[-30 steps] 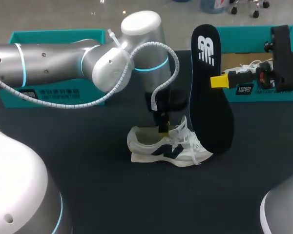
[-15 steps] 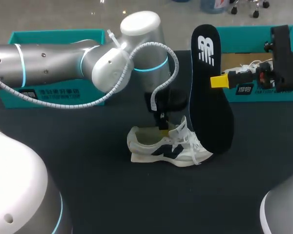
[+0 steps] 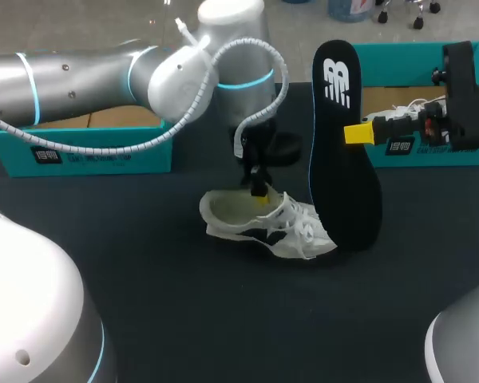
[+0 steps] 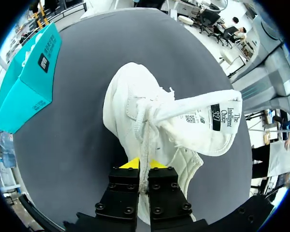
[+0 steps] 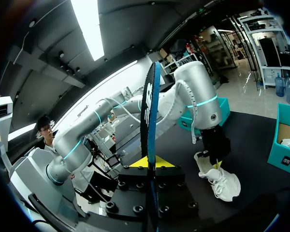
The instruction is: Take the shoe out of the shoebox, open the shoe tongue, remove and reinsert the insole, then place the shoe into the shoebox
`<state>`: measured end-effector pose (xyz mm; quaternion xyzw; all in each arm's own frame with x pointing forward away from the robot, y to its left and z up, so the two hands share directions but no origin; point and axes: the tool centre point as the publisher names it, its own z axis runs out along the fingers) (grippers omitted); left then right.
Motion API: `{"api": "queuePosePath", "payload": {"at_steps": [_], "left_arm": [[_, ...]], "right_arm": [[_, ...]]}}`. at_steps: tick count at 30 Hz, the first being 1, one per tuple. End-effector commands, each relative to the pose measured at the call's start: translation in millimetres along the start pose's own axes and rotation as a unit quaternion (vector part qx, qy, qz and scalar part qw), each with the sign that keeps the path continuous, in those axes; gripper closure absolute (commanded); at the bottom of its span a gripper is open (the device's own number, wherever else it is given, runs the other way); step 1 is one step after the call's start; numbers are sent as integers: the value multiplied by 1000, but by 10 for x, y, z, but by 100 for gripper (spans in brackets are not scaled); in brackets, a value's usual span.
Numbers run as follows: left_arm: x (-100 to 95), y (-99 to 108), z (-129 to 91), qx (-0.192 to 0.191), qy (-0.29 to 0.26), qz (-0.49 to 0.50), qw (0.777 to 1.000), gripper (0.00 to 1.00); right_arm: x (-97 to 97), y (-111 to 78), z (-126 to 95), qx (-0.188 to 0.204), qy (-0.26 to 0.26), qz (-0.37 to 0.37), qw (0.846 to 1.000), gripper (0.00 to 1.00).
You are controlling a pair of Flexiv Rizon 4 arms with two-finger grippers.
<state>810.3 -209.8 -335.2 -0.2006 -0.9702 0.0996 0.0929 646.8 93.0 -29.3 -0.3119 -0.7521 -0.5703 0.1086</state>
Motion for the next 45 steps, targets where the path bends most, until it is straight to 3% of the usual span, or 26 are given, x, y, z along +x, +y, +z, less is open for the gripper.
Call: {"api": "queuePosePath", "payload": {"at_steps": [1, 4, 5, 6, 8, 10, 14, 25, 28, 29, 30, 45], "left_arm": [[-39, 176, -290, 62, 85, 98, 990, 100], [-36, 243, -388, 93, 176, 200, 959, 100], [-36, 236, -399, 95, 241, 257, 931, 100], [-22, 217, -396, 69, 257, 284, 921, 100], [0, 177, -399, 72, 325, 361, 871, 100], [23, 131, -410, 48, 354, 420, 834, 100], [109, 30, -465, -1, 358, 523, 773, 100], [102, 19, -452, -1, 353, 527, 773, 100], [28, 10, -387, -28, 368, 519, 771, 100], [7, 7, -375, -29, 375, 530, 760, 100], [-6, 9, -368, -34, 362, 528, 767, 100], [-34, -50, -326, -103, 355, 523, 768, 100]], "right_arm": [[-15, 13, 22, 1, 0, 1, 1000, 100], [-15, 13, 22, 1, 0, 1, 1000, 100], [-15, 13, 22, 1, 0, 1, 1000, 100], [-15, 13, 22, 1, 0, 1, 1000, 100], [-15, 13, 22, 1, 0, 1, 1000, 100], [-15, 13, 22, 1, 0, 1, 1000, 100], [-15, 13, 22, 1, 0, 1, 1000, 100], [-15, 13, 22, 1, 0, 1, 1000, 100], [-15, 13, 22, 1, 0, 1, 1000, 100], [-15, 13, 22, 1, 0, 1, 1000, 100], [-15, 13, 22, 1, 0, 1, 1000, 100], [-15, 13, 22, 1, 0, 1, 1000, 100]]}}
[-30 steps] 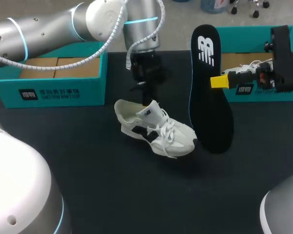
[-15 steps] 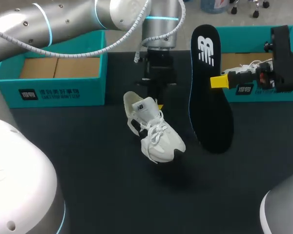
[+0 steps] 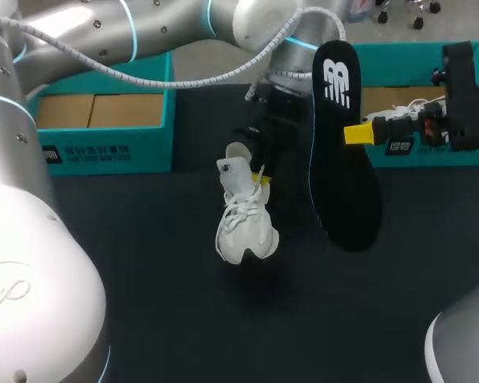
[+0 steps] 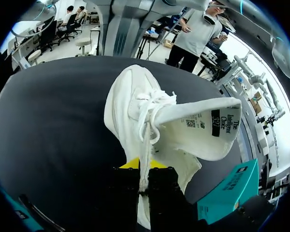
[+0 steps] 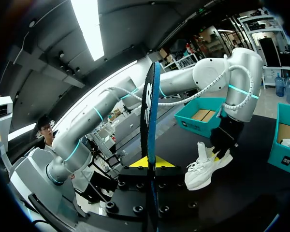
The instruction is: Take the shoe out of the shoebox, open the shoe tongue, remove and reinsert the insole, then place the shoe into the shoebox
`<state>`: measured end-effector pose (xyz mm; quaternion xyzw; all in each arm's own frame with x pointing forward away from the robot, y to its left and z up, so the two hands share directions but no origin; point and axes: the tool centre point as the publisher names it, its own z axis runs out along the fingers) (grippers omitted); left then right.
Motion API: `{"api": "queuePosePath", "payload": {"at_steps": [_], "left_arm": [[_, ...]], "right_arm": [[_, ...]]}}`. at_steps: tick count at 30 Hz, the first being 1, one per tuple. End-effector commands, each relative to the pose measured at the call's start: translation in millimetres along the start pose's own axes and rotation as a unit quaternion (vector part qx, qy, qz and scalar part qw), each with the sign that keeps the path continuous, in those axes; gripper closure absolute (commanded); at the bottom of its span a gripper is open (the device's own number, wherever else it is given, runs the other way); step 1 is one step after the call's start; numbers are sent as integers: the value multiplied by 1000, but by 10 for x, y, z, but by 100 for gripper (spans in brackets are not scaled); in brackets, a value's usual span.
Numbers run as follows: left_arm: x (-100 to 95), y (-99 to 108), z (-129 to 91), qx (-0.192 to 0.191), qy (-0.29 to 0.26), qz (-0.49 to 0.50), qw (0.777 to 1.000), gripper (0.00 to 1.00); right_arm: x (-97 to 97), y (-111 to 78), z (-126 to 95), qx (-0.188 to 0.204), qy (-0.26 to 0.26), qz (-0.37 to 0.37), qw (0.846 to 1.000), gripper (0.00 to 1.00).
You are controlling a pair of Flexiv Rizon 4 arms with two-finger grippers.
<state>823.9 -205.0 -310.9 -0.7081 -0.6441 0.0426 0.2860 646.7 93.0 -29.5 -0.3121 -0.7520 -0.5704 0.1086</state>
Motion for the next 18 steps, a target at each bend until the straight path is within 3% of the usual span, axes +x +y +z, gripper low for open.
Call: {"api": "queuePosePath", "payload": {"at_steps": [1, 18], "left_arm": [[-36, -83, -65, -18, 109, -21, 994, 100], [-130, 91, 54, -36, 143, -52, 988, 100]], "right_arm": [[-16, 15, 22, 2, 1, 1, 1000, 100], [-16, 15, 22, 2, 1, 1, 1000, 100]]}}
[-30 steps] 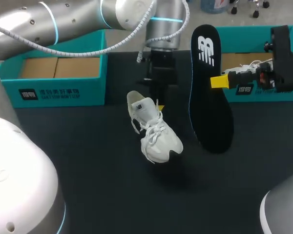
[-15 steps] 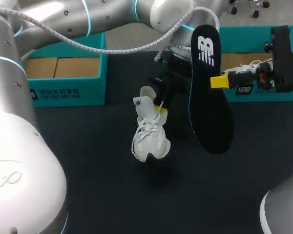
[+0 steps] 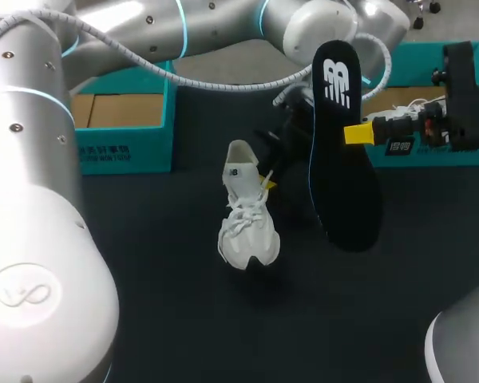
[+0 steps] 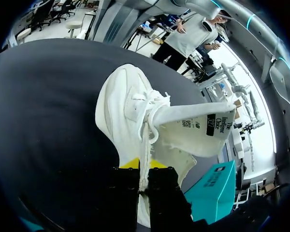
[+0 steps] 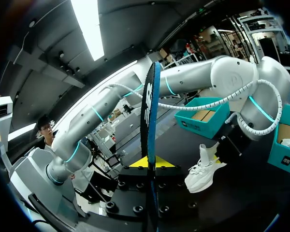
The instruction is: Take the shoe out of the shoebox, open the shoe tongue, remove and reinsert the insole, then place the shoe into the shoebox
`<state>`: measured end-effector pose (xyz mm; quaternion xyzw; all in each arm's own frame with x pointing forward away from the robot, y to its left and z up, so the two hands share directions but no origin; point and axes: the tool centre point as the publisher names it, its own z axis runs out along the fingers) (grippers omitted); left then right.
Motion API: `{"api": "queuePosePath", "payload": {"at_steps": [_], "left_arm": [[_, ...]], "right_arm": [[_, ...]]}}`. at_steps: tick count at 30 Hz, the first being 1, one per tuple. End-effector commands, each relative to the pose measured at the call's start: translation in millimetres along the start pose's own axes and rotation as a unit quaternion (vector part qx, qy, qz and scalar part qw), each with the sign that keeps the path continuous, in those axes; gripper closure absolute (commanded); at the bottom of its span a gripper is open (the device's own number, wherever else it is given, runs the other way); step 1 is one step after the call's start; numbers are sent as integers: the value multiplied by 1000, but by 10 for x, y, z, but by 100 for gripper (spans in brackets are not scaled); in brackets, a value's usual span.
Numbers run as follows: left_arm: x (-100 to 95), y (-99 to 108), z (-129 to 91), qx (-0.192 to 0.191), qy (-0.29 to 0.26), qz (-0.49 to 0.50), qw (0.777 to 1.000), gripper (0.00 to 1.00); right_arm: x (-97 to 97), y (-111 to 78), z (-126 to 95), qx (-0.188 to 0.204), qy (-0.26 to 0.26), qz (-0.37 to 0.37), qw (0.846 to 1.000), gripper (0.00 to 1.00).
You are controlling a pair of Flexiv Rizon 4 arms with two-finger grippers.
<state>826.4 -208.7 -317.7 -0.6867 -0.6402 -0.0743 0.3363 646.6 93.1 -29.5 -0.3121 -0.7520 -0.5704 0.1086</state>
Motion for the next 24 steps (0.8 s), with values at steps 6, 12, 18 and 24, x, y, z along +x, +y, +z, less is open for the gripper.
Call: {"api": "queuePosePath", "payload": {"at_steps": [6, 12, 18, 24], "left_arm": [[-212, 104, 79, -7, 49, -15, 999, 100], [-307, 136, 153, -9, 62, -11, 998, 100], [-386, 166, 230, -1, 63, -12, 998, 100], [-446, 143, 269, 8, 54, -14, 998, 100]], "right_arm": [[-16, 15, 22, 2, 1, 1, 1000, 100], [-16, 15, 22, 2, 1, 1, 1000, 100], [-16, 15, 22, 2, 1, 1, 1000, 100], [-16, 15, 22, 2, 1, 1, 1000, 100]]}}
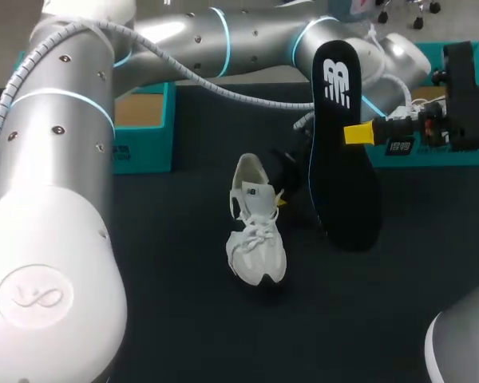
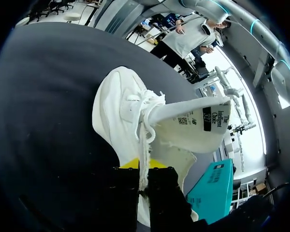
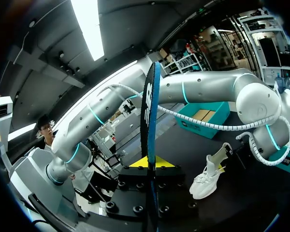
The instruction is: Take the shoe out of the shoebox, open the shoe tongue, remove and reinsert the insole, then place the shoe into the shoebox
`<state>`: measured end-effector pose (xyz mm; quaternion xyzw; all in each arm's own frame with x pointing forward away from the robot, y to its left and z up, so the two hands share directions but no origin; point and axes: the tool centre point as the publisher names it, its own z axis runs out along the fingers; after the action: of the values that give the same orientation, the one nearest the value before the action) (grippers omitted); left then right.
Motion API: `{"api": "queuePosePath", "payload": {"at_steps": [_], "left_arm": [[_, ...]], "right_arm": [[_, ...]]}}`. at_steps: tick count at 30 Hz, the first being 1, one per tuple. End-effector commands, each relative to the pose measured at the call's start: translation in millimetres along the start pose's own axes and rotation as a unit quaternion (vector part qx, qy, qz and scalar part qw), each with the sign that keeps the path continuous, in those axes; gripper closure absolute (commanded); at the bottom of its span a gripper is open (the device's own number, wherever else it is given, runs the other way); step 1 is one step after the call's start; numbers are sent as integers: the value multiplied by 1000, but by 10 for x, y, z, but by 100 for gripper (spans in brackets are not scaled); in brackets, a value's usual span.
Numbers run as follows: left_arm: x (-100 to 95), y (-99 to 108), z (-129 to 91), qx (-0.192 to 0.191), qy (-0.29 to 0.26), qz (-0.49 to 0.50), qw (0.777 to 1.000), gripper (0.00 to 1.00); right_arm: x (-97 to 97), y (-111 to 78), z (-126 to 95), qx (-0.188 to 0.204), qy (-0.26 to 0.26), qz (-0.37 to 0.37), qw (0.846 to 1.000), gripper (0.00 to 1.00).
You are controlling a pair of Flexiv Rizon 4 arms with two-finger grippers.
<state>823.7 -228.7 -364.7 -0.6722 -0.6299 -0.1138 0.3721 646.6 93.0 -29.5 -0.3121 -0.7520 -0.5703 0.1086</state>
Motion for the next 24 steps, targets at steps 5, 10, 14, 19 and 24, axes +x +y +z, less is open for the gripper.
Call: {"api": "queuePosePath", "payload": {"at_steps": [5, 10, 14, 19, 24], "left_arm": [[20, -64, -55, 8, -21, 5, 1000, 0], [173, -121, -244, 5, -77, 5, 997, 0], [312, -163, -427, -9, -134, -11, 991, 0], [430, -170, -611, -30, -187, -30, 981, 0], [574, -214, -777, -57, -238, -46, 969, 0]], "right_arm": [[-16, 16, 22, 2, 1, 1, 1000, 100], [-16, 16, 22, 2, 1, 1, 1000, 100], [-16, 16, 22, 2, 1, 1, 1000, 100], [-16, 16, 22, 2, 1, 1, 1000, 100], [-16, 16, 22, 2, 1, 1, 1000, 100]]}}
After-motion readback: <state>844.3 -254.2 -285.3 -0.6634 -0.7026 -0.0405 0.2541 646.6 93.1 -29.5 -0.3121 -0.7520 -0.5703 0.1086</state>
